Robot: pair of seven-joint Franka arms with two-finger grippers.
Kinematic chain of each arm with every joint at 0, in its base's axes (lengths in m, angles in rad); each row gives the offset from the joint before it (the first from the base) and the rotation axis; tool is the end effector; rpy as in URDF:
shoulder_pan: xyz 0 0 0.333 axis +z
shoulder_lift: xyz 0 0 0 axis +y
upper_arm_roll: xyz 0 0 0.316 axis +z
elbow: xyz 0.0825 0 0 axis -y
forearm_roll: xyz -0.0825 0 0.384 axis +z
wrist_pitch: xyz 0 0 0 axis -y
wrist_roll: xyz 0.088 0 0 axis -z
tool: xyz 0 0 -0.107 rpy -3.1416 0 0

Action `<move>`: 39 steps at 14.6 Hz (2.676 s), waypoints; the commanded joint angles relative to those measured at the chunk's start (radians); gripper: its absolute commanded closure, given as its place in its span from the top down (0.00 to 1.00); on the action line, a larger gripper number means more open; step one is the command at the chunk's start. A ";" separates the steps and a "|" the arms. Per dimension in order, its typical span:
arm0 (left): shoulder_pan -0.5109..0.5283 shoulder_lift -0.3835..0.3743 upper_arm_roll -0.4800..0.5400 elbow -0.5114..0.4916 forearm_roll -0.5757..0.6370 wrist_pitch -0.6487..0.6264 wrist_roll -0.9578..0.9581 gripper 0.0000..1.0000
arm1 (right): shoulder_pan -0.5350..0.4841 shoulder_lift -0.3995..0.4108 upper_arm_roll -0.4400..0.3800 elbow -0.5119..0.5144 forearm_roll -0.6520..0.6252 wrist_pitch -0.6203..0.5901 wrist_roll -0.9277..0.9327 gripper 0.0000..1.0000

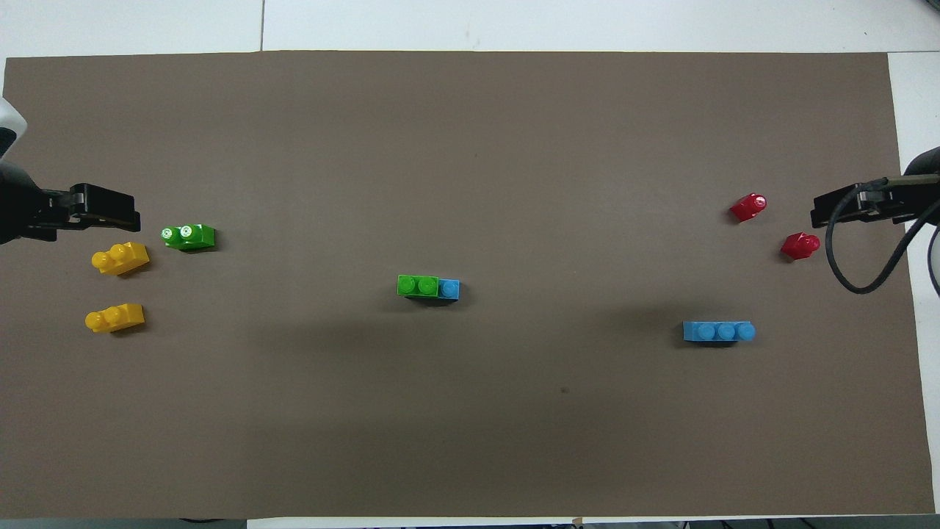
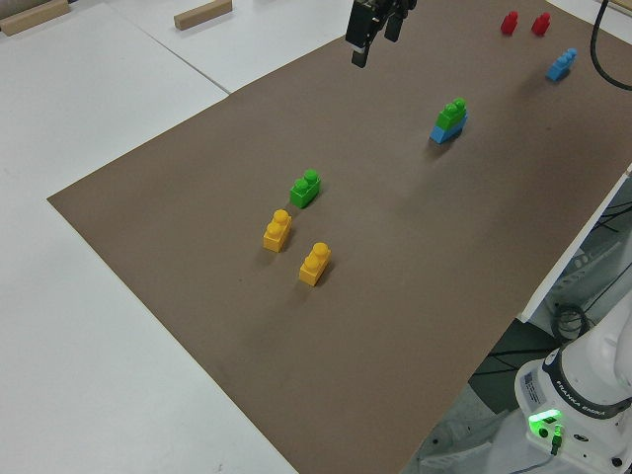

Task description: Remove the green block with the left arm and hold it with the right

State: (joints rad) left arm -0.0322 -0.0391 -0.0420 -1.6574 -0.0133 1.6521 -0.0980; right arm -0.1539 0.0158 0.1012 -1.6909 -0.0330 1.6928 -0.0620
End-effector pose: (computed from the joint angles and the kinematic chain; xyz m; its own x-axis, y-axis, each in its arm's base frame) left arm 0.5475 -0.0425 0.6122 0.9992 0.0249 0.0325 0.0244 -0.9996 0.0149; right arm 0.5646 -0.0333 0.5692 0.9998 0.0133 -0.0158 0.0138 -0.9994 0.0302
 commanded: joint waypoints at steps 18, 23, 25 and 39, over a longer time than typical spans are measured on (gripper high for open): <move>-0.093 -0.025 -0.010 -0.091 -0.032 0.093 -0.386 1.00 | -0.003 -0.008 0.018 -0.024 0.157 -0.004 0.684 0.93; -0.224 -0.002 -0.009 -0.157 -0.079 0.179 -0.903 1.00 | 0.056 0.026 0.018 -0.049 0.359 0.021 1.213 0.92; -0.279 0.027 -0.009 -0.160 -0.077 0.179 -1.142 1.00 | 0.094 0.045 0.018 -0.061 0.383 0.042 1.283 0.93; -0.494 0.108 -0.009 -0.355 -0.073 0.498 -1.996 1.00 | 0.301 0.087 0.018 -0.289 0.607 0.390 1.558 0.93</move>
State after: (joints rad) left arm -0.5278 0.0973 -0.0623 -1.9526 -0.0809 2.1001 -2.0614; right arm 0.1147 0.1069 0.1213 -1.9503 0.5483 2.0260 1.4655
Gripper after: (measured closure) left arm 0.000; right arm 0.097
